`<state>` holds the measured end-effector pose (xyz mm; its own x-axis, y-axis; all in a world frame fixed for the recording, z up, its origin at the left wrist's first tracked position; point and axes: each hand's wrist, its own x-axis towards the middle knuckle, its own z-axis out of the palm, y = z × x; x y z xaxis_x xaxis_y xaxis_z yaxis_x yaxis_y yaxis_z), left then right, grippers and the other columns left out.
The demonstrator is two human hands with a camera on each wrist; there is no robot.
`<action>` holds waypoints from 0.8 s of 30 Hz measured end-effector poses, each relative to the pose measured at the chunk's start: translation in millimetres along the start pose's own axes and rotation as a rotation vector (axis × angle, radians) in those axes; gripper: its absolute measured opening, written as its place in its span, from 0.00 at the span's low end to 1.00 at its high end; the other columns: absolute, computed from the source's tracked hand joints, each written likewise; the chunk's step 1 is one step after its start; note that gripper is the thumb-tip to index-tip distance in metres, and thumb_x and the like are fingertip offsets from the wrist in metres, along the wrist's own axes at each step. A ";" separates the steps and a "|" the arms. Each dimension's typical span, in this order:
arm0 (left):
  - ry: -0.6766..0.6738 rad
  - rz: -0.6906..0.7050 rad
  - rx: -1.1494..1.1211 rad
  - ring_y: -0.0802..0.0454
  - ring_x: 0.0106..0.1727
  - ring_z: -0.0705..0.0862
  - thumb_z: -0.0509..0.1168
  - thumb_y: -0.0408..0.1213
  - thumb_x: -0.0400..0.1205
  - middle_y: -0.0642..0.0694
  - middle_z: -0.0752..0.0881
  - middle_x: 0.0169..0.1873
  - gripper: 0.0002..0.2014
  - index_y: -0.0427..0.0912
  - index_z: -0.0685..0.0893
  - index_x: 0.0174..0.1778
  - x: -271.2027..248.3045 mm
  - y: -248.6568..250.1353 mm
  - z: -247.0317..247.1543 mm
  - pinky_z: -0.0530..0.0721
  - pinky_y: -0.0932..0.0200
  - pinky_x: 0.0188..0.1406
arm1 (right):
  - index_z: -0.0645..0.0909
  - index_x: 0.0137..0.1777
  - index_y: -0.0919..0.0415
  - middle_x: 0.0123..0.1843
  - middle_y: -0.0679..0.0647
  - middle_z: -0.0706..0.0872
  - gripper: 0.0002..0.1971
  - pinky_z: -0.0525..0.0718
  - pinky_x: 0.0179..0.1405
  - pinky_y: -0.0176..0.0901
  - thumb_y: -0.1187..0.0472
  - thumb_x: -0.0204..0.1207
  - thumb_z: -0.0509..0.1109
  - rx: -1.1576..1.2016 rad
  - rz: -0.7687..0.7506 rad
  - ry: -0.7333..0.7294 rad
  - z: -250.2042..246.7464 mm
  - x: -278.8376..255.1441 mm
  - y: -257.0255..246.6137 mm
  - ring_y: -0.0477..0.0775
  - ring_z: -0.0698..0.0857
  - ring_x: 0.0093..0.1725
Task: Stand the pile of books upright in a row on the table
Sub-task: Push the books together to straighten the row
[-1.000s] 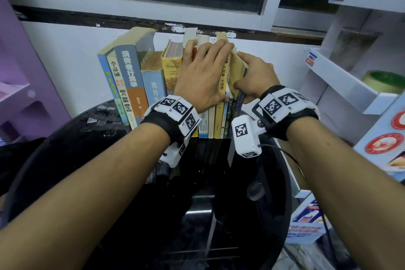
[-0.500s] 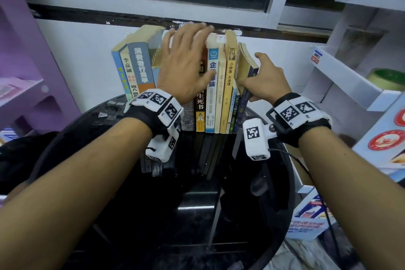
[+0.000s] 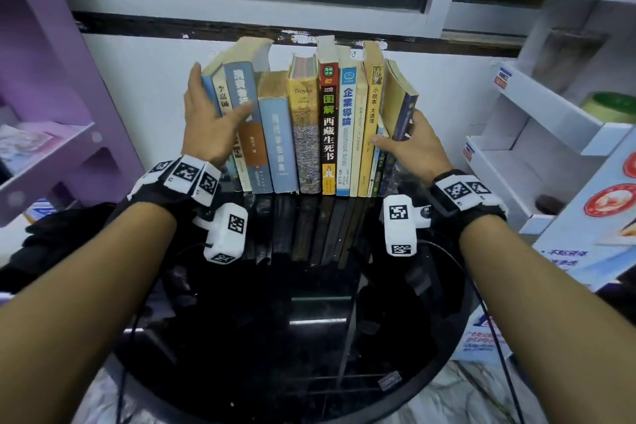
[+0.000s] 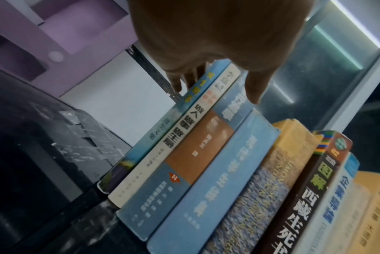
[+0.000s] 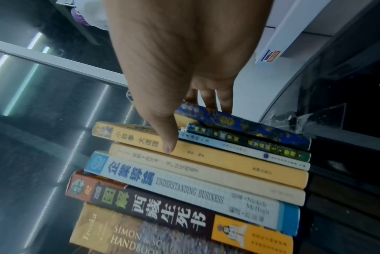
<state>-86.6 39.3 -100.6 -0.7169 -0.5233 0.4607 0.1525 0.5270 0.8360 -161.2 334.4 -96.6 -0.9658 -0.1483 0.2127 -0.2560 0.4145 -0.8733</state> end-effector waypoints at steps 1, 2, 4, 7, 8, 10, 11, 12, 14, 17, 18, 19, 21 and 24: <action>-0.028 -0.042 -0.081 0.48 0.77 0.70 0.72 0.50 0.76 0.44 0.67 0.79 0.48 0.44 0.49 0.84 -0.5 -1.7 -2.0 0.68 0.48 0.78 | 0.71 0.72 0.52 0.61 0.46 0.84 0.30 0.77 0.59 0.42 0.55 0.73 0.79 0.014 -0.009 0.027 3.1 -1.8 -0.6 0.47 0.82 0.57; -0.049 -0.070 -0.119 0.50 0.72 0.76 0.73 0.48 0.76 0.46 0.73 0.75 0.47 0.45 0.51 0.84 -1.1 -3.1 -3.8 0.74 0.49 0.74 | 0.70 0.73 0.52 0.63 0.48 0.84 0.30 0.76 0.58 0.40 0.56 0.73 0.78 0.018 -0.016 0.055 6.3 -2.7 -0.7 0.47 0.81 0.57; -0.075 -0.076 -0.092 0.53 0.63 0.82 0.72 0.42 0.78 0.50 0.80 0.66 0.40 0.46 0.56 0.81 -1.6 -4.6 -5.6 0.80 0.55 0.63 | 0.68 0.76 0.52 0.67 0.49 0.84 0.33 0.76 0.58 0.39 0.56 0.74 0.78 0.019 -0.037 0.101 11.4 -4.7 -2.7 0.46 0.81 0.57; -0.082 -0.053 0.025 0.51 0.59 0.82 0.72 0.41 0.79 0.51 0.82 0.61 0.34 0.45 0.63 0.77 -1.7 -3.8 -7.6 0.78 0.59 0.56 | 0.65 0.79 0.53 0.68 0.50 0.83 0.36 0.76 0.57 0.39 0.58 0.74 0.77 0.020 -0.055 0.162 17.3 -5.5 -3.9 0.46 0.80 0.56; -0.085 -0.041 0.053 0.49 0.60 0.82 0.72 0.41 0.78 0.49 0.83 0.63 0.33 0.45 0.64 0.76 -2.6 -2.9 -8.3 0.78 0.57 0.56 | 0.65 0.79 0.53 0.68 0.50 0.83 0.35 0.77 0.57 0.39 0.58 0.74 0.77 0.016 -0.060 0.178 19.0 -5.4 -3.8 0.46 0.80 0.56; -0.082 -0.015 0.109 0.46 0.62 0.83 0.73 0.41 0.78 0.46 0.83 0.65 0.33 0.44 0.65 0.76 -3.3 -3.3 -8.6 0.79 0.55 0.57 | 0.66 0.78 0.54 0.68 0.51 0.84 0.35 0.78 0.59 0.40 0.58 0.74 0.78 0.007 -0.070 0.203 21.4 -4.4 -3.2 0.47 0.82 0.58; -0.080 0.002 0.133 0.45 0.63 0.83 0.73 0.41 0.78 0.45 0.83 0.65 0.33 0.45 0.65 0.76 -4.1 -2.9 -8.2 0.79 0.54 0.57 | 0.67 0.77 0.55 0.67 0.51 0.84 0.34 0.80 0.60 0.42 0.59 0.74 0.78 0.006 -0.074 0.210 22.0 -3.6 -3.0 0.48 0.83 0.59; -0.076 0.015 0.156 0.43 0.63 0.83 0.73 0.40 0.77 0.44 0.83 0.66 0.34 0.45 0.65 0.76 -4.6 -2.3 -7.5 0.80 0.53 0.58 | 0.68 0.77 0.55 0.66 0.50 0.85 0.34 0.81 0.61 0.43 0.59 0.73 0.78 0.004 -0.077 0.213 21.9 -3.0 -2.9 0.48 0.83 0.58; -0.062 0.029 0.197 0.41 0.63 0.83 0.74 0.40 0.77 0.42 0.83 0.66 0.34 0.44 0.64 0.76 -5.8 -0.1 -5.5 0.80 0.50 0.58 | 0.69 0.76 0.56 0.65 0.50 0.85 0.33 0.82 0.59 0.42 0.59 0.73 0.78 -0.016 -0.086 0.203 19.0 -1.6 -2.1 0.45 0.82 0.55; -0.056 0.020 0.258 0.37 0.62 0.83 0.75 0.41 0.76 0.40 0.83 0.64 0.32 0.40 0.66 0.72 -6.8 2.8 -1.5 0.80 0.47 0.57 | 0.70 0.75 0.57 0.66 0.51 0.84 0.31 0.80 0.56 0.38 0.58 0.74 0.78 -0.083 -0.112 0.172 11.0 0.3 -0.7 0.46 0.83 0.57; -0.057 0.019 0.271 0.36 0.61 0.83 0.75 0.42 0.76 0.39 0.84 0.63 0.32 0.39 0.67 0.71 -7.0 3.9 0.3 0.80 0.47 0.55 | 0.71 0.74 0.58 0.66 0.52 0.84 0.31 0.79 0.55 0.37 0.58 0.74 0.78 -0.104 -0.116 0.165 8.1 0.8 -0.7 0.48 0.83 0.58; -0.058 0.026 0.280 0.35 0.61 0.84 0.75 0.42 0.75 0.39 0.84 0.63 0.32 0.39 0.67 0.70 -7.6 5.2 2.0 0.80 0.47 0.54 | 0.71 0.73 0.58 0.66 0.52 0.84 0.30 0.78 0.55 0.37 0.58 0.73 0.78 -0.123 -0.119 0.157 5.3 1.4 -0.7 0.48 0.83 0.58; -0.067 0.044 0.297 0.35 0.60 0.84 0.75 0.43 0.75 0.39 0.84 0.62 0.31 0.39 0.68 0.69 -7.7 7.8 5.0 0.81 0.47 0.54 | 0.72 0.71 0.59 0.66 0.52 0.84 0.28 0.77 0.53 0.36 0.58 0.74 0.78 -0.157 -0.120 0.137 -0.1 2.0 -1.4 0.46 0.82 0.56; -0.088 0.058 0.323 0.35 0.59 0.84 0.76 0.44 0.74 0.39 0.85 0.61 0.32 0.40 0.68 0.69 -6.5 10.9 7.3 0.82 0.45 0.55 | 0.74 0.69 0.59 0.65 0.52 0.85 0.26 0.78 0.54 0.38 0.58 0.74 0.78 -0.168 -0.123 0.113 -7.8 3.4 0.2 0.48 0.83 0.57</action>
<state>-85.2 53.3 -96.8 -0.7717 -0.4334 0.4655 -0.0182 0.7466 0.6650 -164.9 340.9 -92.7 -0.9228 -0.1093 0.3695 -0.3666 0.5444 -0.7545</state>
